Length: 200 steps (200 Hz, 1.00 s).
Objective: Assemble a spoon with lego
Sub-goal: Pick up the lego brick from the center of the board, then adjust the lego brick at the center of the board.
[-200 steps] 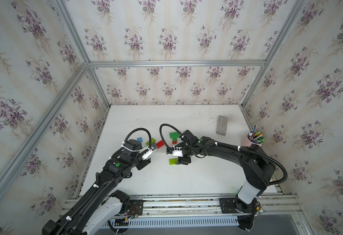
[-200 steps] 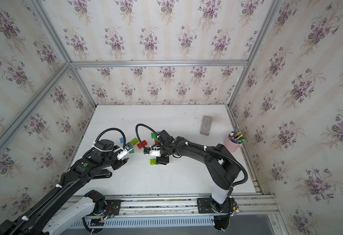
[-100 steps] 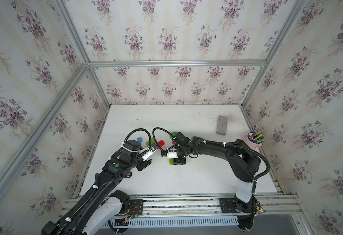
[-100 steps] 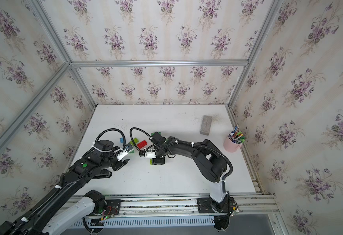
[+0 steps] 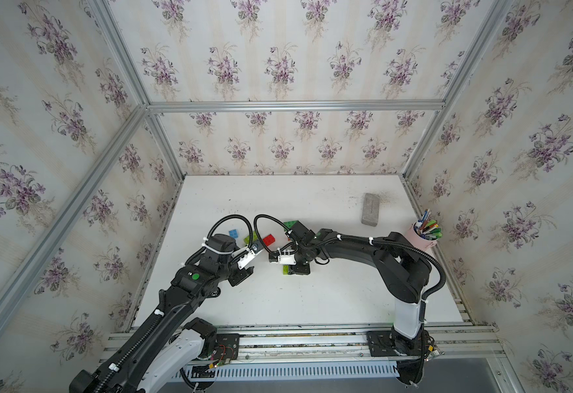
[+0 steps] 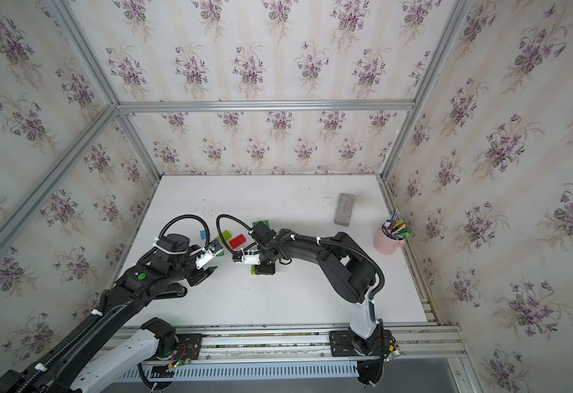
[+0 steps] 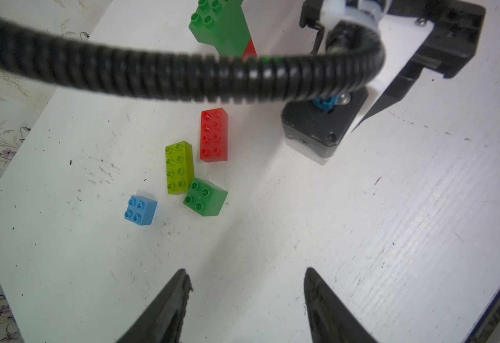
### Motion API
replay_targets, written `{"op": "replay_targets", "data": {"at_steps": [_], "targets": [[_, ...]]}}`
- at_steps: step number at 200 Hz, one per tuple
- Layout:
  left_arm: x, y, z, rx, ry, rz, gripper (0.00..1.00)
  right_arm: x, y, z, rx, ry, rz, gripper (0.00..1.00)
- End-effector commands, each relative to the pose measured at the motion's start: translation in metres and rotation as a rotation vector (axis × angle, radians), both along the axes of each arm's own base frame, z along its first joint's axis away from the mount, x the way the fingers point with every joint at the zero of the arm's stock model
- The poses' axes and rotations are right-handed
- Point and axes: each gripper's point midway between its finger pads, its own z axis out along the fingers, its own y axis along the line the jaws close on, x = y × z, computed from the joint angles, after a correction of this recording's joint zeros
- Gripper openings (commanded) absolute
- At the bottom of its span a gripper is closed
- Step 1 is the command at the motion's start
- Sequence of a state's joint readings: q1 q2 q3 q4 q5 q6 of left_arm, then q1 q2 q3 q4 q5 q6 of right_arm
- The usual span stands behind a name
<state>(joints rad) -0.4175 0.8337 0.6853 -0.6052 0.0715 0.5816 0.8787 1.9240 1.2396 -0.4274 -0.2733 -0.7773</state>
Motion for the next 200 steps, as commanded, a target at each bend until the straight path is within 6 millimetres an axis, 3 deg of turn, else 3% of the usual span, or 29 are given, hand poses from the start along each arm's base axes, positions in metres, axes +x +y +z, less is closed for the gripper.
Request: {"op": "replay_targets", "data": {"at_steps": [1, 18, 50, 79, 116, 147, 187, 200], "targets": [[0.0, -0.005, 0.003, -0.023, 0.001, -0.014, 0.62, 0.001, 0.002, 0.014, 0.021, -0.017, 0.003, 0.27], [0.0, -0.007, 0.004, -0.035, 0.006, -0.021, 0.62, 0.008, 0.0, 0.035, 0.047, -0.024, -0.015, 0.23], [0.001, -0.012, 0.004, -0.056, 0.016, -0.03, 0.63, 0.03, -0.009, 0.1, 0.134, -0.084, -0.052, 0.23], [0.003, -0.02, 0.002, -0.079, 0.043, -0.045, 0.63, 0.066, -0.027, 0.138, 0.143, -0.18, -0.069, 0.23], [0.011, -0.045, -0.002, -0.171, 0.093, -0.109, 0.63, 0.106, -0.025, 0.141, 0.093, -0.196, -0.089, 0.21], [0.041, -0.068, -0.005, -0.203, 0.15, -0.114, 0.65, 0.122, -0.019, 0.146, 0.107, -0.209, -0.108, 0.21], [0.084, -0.089, -0.014, -0.176, 0.165, -0.117, 0.69, 0.14, -0.05, 0.155, 0.094, -0.233, -0.184, 0.21], [0.097, -0.093, -0.027, -0.157, 0.191, -0.108, 0.69, 0.144, -0.063, 0.157, 0.09, -0.24, -0.211, 0.21]]}}
